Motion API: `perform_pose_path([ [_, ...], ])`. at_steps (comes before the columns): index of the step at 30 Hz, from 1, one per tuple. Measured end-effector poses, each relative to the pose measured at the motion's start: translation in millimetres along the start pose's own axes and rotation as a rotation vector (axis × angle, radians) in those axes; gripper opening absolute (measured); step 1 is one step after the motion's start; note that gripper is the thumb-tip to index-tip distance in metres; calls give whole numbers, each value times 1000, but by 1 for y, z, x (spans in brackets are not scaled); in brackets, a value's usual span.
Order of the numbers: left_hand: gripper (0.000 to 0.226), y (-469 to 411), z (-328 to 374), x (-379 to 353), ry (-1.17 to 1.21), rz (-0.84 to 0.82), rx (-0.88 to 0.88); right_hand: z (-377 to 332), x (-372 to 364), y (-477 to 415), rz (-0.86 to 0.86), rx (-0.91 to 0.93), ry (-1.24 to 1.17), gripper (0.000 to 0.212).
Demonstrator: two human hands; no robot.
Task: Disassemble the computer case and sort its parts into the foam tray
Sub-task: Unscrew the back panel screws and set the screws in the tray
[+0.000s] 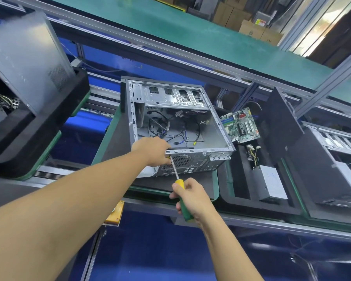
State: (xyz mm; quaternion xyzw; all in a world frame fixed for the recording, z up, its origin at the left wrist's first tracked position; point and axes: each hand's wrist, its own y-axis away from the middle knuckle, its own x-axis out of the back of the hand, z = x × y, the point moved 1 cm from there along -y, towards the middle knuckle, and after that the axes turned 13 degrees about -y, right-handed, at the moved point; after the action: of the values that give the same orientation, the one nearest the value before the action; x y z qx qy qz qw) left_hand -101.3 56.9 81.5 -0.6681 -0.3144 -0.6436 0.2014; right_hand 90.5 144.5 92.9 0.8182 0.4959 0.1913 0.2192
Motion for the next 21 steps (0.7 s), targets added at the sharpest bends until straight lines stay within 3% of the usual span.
perform_pose_path([
  [3,33,0,0,-1,3,1,-10,-10,7,1,-165,-271,-221,33],
  [5,35,-1,0,-1,0,8,-13,-13,11,1,-246,-322,-287,38],
  [8,43,-3,-1,-3,-16,7,-22,-8,15,0,-121,-123,-201,26],
  [10,44,-3,-1,-3,-17,5,-27,-3,16,2,86,129,115,12],
  [12,39,-2,-1,-2,-3,7,-25,4,13,1,264,276,454,15],
  [13,37,-1,-1,-1,3,10,-24,6,9,1,277,296,494,19],
  [15,35,-1,0,-1,6,15,-23,6,2,-1,187,232,289,22],
  [19,30,0,-1,0,24,-1,-21,-8,0,3,-63,-166,-236,26],
  [21,30,-1,-1,0,9,-4,-28,-10,2,3,-126,-237,-316,30],
])
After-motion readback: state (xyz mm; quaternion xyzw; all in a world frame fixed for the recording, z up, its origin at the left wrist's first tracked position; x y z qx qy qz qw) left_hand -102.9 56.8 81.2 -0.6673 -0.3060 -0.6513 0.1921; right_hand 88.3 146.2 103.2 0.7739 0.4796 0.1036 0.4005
